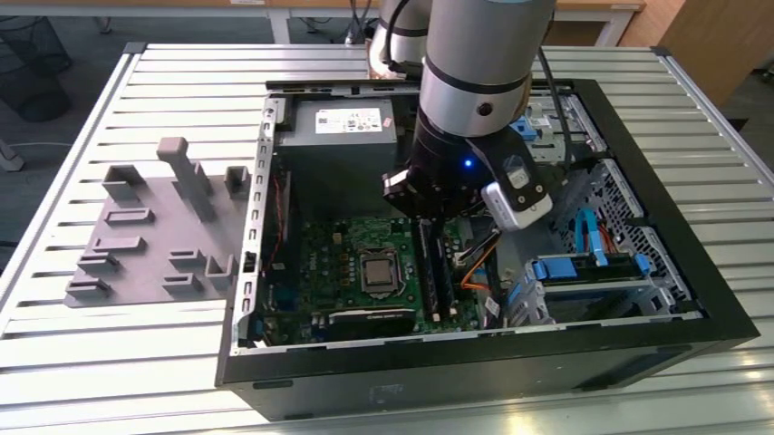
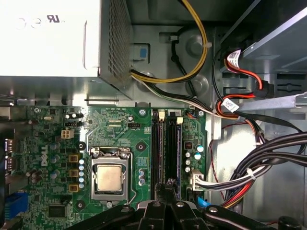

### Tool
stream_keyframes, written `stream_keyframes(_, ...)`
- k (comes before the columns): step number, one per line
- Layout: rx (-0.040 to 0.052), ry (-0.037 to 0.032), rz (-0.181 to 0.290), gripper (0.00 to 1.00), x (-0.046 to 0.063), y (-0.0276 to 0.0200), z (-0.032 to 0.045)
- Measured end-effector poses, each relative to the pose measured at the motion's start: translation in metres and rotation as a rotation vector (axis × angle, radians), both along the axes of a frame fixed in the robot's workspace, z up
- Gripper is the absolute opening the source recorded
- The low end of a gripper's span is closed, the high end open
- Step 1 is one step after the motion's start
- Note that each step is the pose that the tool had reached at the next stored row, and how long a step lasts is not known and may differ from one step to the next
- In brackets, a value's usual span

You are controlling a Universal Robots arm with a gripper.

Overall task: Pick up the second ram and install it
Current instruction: 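Insert the second ram into the second slot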

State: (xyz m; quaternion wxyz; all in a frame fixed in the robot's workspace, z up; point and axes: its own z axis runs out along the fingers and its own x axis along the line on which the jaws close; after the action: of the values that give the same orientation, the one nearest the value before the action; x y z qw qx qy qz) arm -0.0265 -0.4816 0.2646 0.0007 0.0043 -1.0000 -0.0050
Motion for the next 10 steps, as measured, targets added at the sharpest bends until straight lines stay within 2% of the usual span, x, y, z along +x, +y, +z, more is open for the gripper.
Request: stream_keyframes(10, -0.0001, 0.0, 0.0, 0.11, 0.0, 0.0, 0.0008)
